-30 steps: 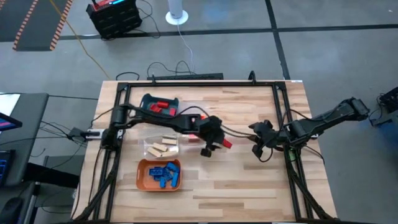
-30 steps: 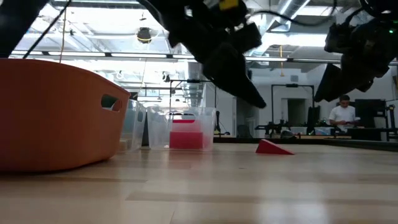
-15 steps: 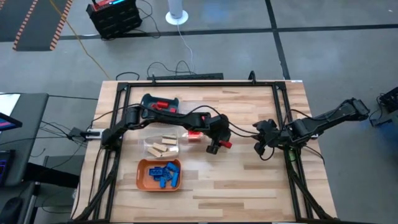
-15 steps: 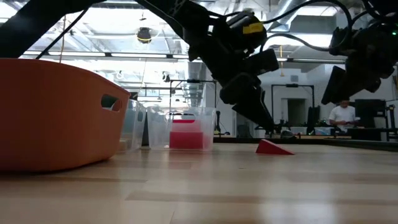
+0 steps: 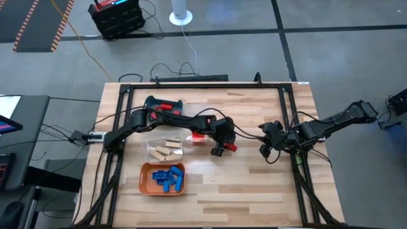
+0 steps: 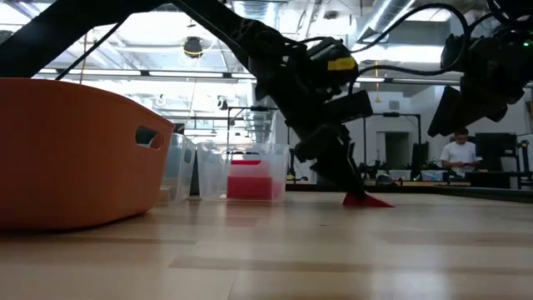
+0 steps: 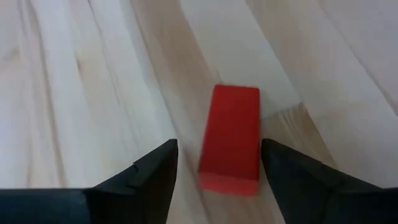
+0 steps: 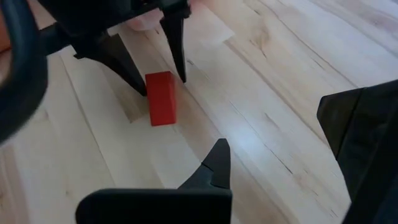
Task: Sort blocks
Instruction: Put the red block into the blue bin
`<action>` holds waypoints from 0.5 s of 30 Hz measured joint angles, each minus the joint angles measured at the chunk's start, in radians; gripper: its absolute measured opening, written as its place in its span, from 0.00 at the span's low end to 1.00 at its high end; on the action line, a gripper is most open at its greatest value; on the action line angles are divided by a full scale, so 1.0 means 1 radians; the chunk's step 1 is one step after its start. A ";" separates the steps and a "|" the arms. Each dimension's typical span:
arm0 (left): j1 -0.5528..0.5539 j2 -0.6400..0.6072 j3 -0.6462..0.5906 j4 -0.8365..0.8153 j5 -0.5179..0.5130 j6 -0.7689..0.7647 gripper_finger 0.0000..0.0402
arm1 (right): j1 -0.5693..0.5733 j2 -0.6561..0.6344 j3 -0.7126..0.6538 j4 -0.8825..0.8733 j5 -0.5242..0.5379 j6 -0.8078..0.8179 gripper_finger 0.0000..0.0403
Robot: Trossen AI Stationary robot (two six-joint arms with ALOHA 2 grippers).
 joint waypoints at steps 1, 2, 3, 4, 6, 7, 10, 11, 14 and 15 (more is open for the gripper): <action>0.002 -0.001 0.001 0.003 0.008 0.000 0.57 | 0.001 0.000 0.000 0.001 0.000 0.000 0.00; 0.003 -0.001 0.001 0.003 0.011 0.000 0.57 | 0.001 0.000 0.000 0.002 0.001 0.000 0.00; 0.004 -0.001 0.001 0.000 0.013 -0.002 0.56 | 0.001 0.000 0.000 0.002 0.002 0.000 0.00; 0.004 -0.001 0.001 -0.005 0.014 -0.001 0.55 | 0.001 0.000 0.000 0.001 0.002 0.000 0.00; 0.002 0.000 0.001 -0.020 0.022 0.012 0.52 | 0.001 0.000 0.000 0.001 0.002 0.000 0.00; -0.001 0.000 0.001 -0.029 0.026 0.019 0.50 | 0.001 0.000 0.000 0.001 0.002 0.000 0.00; -0.011 0.014 0.001 -0.030 0.031 0.027 0.44 | 0.001 0.000 0.000 0.001 0.002 0.000 0.00; -0.014 0.014 0.001 -0.034 0.026 0.030 0.42 | 0.001 0.000 0.000 0.001 0.002 0.000 0.00; -0.020 0.013 0.001 -0.035 0.013 0.038 0.35 | 0.001 0.000 0.000 0.001 0.002 0.000 0.00; -0.022 0.013 0.001 -0.032 0.006 0.037 0.33 | 0.001 0.000 0.000 0.002 0.002 0.000 0.00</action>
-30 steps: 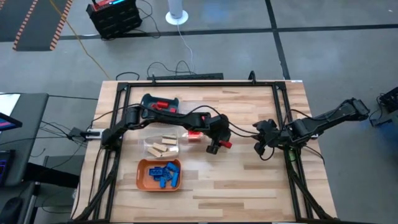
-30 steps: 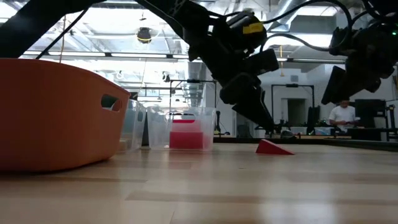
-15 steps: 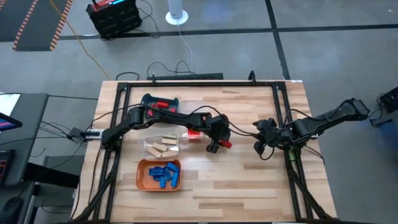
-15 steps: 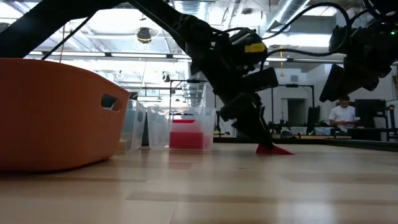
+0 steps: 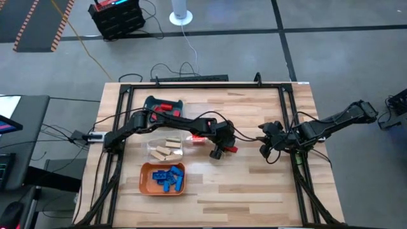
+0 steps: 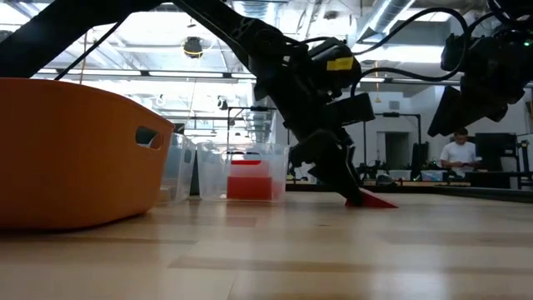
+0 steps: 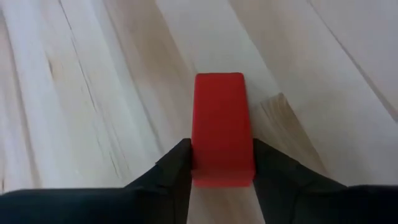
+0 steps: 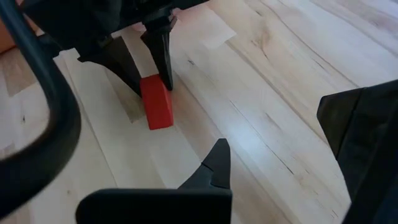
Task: Sort blocks
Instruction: Put the red block into the blue bin
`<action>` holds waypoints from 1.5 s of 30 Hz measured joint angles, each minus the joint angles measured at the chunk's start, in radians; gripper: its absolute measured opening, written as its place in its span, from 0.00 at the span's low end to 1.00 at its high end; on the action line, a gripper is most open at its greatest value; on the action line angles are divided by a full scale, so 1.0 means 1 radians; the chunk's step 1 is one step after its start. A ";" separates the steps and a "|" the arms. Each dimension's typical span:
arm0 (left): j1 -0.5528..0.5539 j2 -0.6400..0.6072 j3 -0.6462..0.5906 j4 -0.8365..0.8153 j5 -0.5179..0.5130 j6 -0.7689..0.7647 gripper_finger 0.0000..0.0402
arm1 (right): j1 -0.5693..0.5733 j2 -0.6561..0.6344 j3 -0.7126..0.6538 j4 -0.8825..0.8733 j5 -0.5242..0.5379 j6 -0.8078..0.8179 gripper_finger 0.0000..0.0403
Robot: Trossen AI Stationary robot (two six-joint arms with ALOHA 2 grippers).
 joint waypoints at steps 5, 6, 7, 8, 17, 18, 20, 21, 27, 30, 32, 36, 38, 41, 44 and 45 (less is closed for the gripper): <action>-0.003 -0.005 0.000 0.010 -0.006 -0.037 0.32 | 0.000 0.000 0.000 0.000 0.000 0.007 0.00; -0.003 -0.005 0.000 0.008 -0.003 -0.040 0.32 | 0.000 0.000 0.000 0.000 0.000 0.008 0.00; -0.003 -0.011 -0.001 0.001 0.002 -0.041 0.32 | 0.001 0.000 0.000 -0.001 0.000 0.008 0.00; -0.003 -0.021 -0.002 -0.018 0.003 -0.042 0.32 | 0.002 0.000 0.000 0.000 0.000 0.008 0.00; 0.000 -0.165 -0.002 -0.109 0.012 -0.011 0.32 | -0.001 -0.021 0.001 -0.008 0.002 0.003 0.00; 0.001 -0.179 -0.002 -0.119 0.012 -0.009 0.32 | -0.001 -0.022 0.001 -0.010 0.003 0.001 0.00; 0.001 -0.210 -0.002 -0.138 0.012 -0.009 0.32 | 0.001 -0.030 0.001 -0.021 0.031 -0.006 0.00; 0.002 -0.227 -0.002 -0.156 0.012 -0.005 0.33 | 0.002 -0.033 0.001 -0.017 0.060 -0.008 0.00; 0.015 -0.317 -0.002 -0.305 -0.026 0.008 0.33 | -0.002 -0.032 0.001 -0.018 0.137 -0.002 0.00; 0.029 -0.360 -0.002 -0.421 -0.071 -0.018 0.33 | -0.002 -0.031 0.001 -0.014 0.151 0.008 0.00; 0.042 -0.386 -0.002 -0.511 -0.094 -0.056 0.33 | -0.002 -0.032 0.001 -0.009 0.179 0.035 0.00; 0.067 -0.420 -0.002 -0.683 -0.128 -0.132 0.33 | 0.000 -0.031 0.001 0.003 0.221 0.068 0.00; 0.075 -0.439 -0.003 -0.732 -0.160 -0.159 0.33 | 0.000 -0.026 0.001 0.016 0.231 0.069 0.00; 0.084 -0.478 -0.032 -0.752 -0.209 -0.184 0.33 | 0.000 -0.017 0.001 0.051 0.244 0.078 0.00; 0.097 -0.523 -0.063 -0.786 -0.217 -0.213 0.33 | 0.002 -0.011 0.001 0.062 0.313 0.086 0.00; 0.101 -0.542 -0.071 -0.801 -0.224 -0.227 0.33 | 0.002 -0.011 0.001 0.061 0.336 0.086 0.00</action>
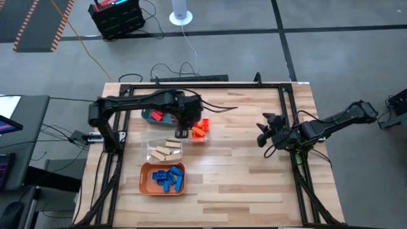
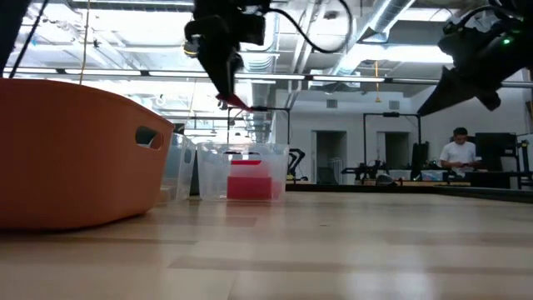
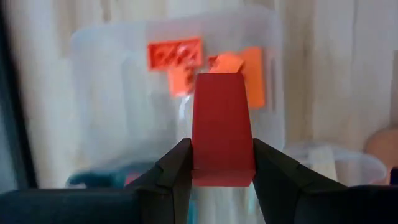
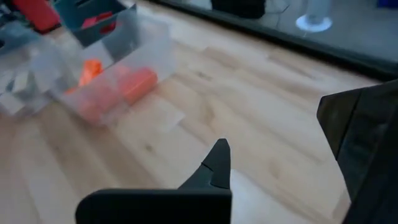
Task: Sort blocks
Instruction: Put the red block into the blue bin, then return to Home Position
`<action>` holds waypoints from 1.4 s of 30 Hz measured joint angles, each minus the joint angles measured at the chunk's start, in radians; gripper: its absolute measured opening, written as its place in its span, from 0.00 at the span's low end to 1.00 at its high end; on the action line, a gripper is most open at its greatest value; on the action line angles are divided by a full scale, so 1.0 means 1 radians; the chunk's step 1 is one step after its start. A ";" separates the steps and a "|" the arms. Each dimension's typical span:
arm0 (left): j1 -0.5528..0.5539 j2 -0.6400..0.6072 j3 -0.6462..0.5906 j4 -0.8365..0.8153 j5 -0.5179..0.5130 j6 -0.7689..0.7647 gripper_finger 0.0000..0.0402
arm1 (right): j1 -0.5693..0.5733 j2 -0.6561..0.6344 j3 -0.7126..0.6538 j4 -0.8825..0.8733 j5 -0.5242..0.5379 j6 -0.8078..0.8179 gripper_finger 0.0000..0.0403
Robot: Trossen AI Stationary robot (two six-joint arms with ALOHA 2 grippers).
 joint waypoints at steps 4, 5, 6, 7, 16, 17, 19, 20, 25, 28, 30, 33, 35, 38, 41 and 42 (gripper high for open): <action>0.013 -0.094 -0.062 -0.017 -0.055 -0.052 0.32 | 0.000 0.000 0.000 -0.001 0.054 -0.004 0.00; 0.016 -0.114 -0.077 -0.020 -0.072 -0.065 0.32 | 0.000 0.000 0.000 -0.001 0.056 -0.005 0.00; 0.021 -0.138 -0.095 -0.022 -0.085 -0.080 0.32 | 0.000 0.001 0.000 -0.001 0.055 -0.011 0.00; 0.028 -0.164 -0.117 -0.022 -0.099 -0.094 0.32 | 0.000 0.002 0.000 -0.001 0.055 -0.019 0.00; 0.197 -0.301 -0.429 0.092 -0.232 -0.104 0.32 | -0.002 0.006 0.000 0.000 0.058 -0.031 0.00; 0.228 -0.306 -0.456 0.130 -0.233 -0.093 0.32 | -0.002 0.006 0.000 0.003 0.058 -0.031 0.00; 0.285 -0.309 -0.496 0.209 -0.236 -0.076 0.32 | -0.002 0.006 0.000 0.012 0.058 -0.033 0.00; 0.313 -0.309 -0.511 0.242 -0.236 -0.069 0.33 | -0.002 0.006 0.000 0.014 0.058 -0.034 0.00; 0.431 -0.307 -0.551 0.297 -0.218 -0.027 0.42 | -0.002 0.006 0.000 0.015 0.058 -0.034 0.00; 0.471 -0.307 -0.556 0.274 -0.172 -0.025 0.49 | -0.002 0.006 0.000 0.015 0.057 -0.034 0.00; 0.479 -0.309 -0.556 0.261 -0.138 -0.028 0.52 | -0.002 0.006 0.000 0.015 0.057 -0.034 0.00; 0.461 -0.318 -0.556 0.252 -0.109 -0.040 0.54 | -0.001 0.007 0.000 0.017 0.057 -0.022 0.00; 0.434 -0.338 -0.556 0.244 -0.089 -0.049 0.54 | 0.012 0.021 0.000 0.027 0.060 -0.024 0.00; 0.380 -0.396 -0.557 0.267 -0.053 -0.073 0.53 | 0.043 0.045 -0.013 0.064 0.099 -0.090 0.00; 0.307 -0.486 -0.583 0.362 -0.051 -0.092 0.50 | 0.041 0.037 -0.041 0.062 0.142 -0.122 0.00; 0.278 -0.519 -0.600 0.395 -0.051 -0.100 0.50 | 0.036 0.019 -0.057 0.048 0.141 -0.122 0.00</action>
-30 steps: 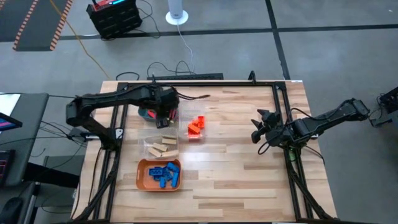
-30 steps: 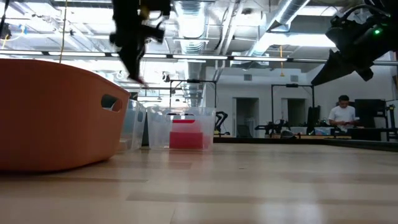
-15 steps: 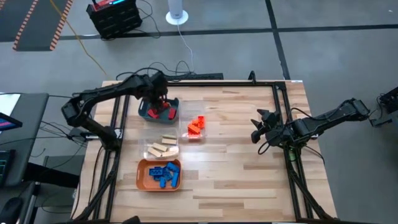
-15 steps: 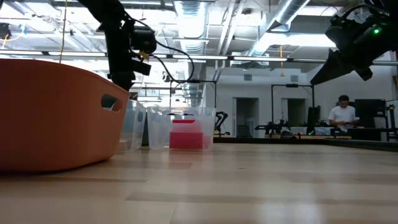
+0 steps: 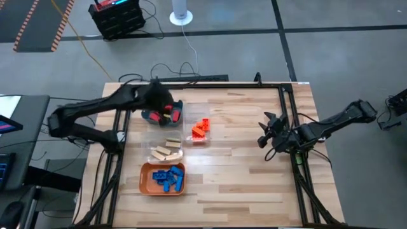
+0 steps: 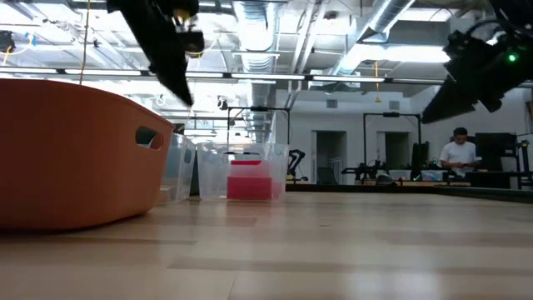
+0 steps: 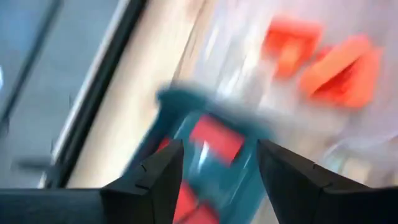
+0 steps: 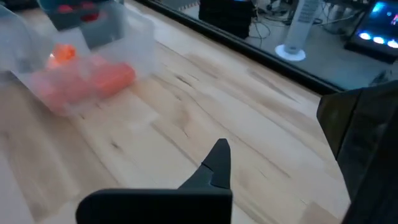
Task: Sort blocks
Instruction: Return to Home Position
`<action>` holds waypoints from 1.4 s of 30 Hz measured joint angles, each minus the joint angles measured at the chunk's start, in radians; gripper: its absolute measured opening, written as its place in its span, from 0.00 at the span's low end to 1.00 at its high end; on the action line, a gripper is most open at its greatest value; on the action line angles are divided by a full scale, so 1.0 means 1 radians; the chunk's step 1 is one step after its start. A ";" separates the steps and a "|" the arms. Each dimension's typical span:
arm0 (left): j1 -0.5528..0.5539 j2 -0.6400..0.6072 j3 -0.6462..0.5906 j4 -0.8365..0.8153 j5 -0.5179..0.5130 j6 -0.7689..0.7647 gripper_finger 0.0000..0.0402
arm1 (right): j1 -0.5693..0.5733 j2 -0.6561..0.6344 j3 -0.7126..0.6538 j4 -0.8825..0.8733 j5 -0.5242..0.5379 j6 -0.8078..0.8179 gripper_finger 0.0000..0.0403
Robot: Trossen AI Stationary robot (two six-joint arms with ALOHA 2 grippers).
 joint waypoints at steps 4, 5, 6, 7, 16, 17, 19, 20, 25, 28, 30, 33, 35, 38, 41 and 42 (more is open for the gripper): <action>-0.127 -0.129 -0.104 0.192 -0.017 -0.038 0.46 | -0.006 -0.147 -0.066 -0.049 -0.037 -0.019 0.00; -0.162 -0.156 -0.133 0.242 -0.027 -0.043 0.45 | -0.003 -0.199 -0.086 -0.053 -0.049 -0.040 0.00; -0.199 -0.180 -0.162 0.291 -0.047 -0.043 0.45 | -0.001 -0.242 -0.100 -0.061 -0.064 -0.062 0.00; -0.235 -0.199 -0.193 0.344 -0.074 -0.044 0.44 | 0.001 -0.278 -0.109 -0.059 -0.087 -0.084 0.00; -0.470 -0.234 -0.440 0.872 -0.153 -0.018 0.43 | -0.037 -0.472 -0.118 0.069 -0.261 -0.265 0.00; -0.485 -0.230 -0.477 0.953 -0.153 -0.015 0.43 | -0.044 -0.489 -0.118 0.082 -0.286 -0.295 0.00; -0.509 -0.226 -0.551 1.086 -0.145 -0.015 0.43 | -0.051 -0.521 -0.119 0.130 -0.329 -0.378 0.00; -0.518 -0.226 -0.585 1.138 -0.139 -0.015 0.43 | -0.050 -0.535 -0.119 0.163 -0.349 -0.439 0.00; -0.551 -0.226 -0.671 1.232 -0.128 -0.017 0.43 | -0.022 -0.595 -0.118 0.363 -0.417 -0.834 0.00; -0.585 -0.222 -0.711 1.263 -0.111 -0.029 0.43 | -0.014 -0.629 -0.118 0.399 -0.417 -0.968 0.00; -0.612 -0.210 -0.751 1.322 -0.111 -0.047 0.43 | -0.015 -0.656 -0.118 0.392 -0.417 -0.983 0.00; -0.667 -0.210 -0.836 1.450 -0.172 -0.065 0.43 | -0.017 -0.706 -0.118 0.353 -0.417 -0.956 0.00; -0.703 -0.220 -0.875 1.504 -0.248 -0.065 0.43 | -0.017 -0.738 -0.119 0.336 -0.420 -0.931 0.00; -0.749 -0.243 -0.884 1.427 -0.344 -0.083 0.43 | -0.017 -0.736 -0.117 0.327 -0.432 -0.926 0.00; -0.776 -0.276 -0.874 1.272 -0.388 -0.159 0.43 | -0.017 -0.737 -0.136 0.320 -0.432 -0.914 0.00; -0.781 -0.288 -0.874 1.231 -0.390 -0.195 0.43 | -0.017 -0.737 -0.144 0.311 -0.432 -0.903 0.00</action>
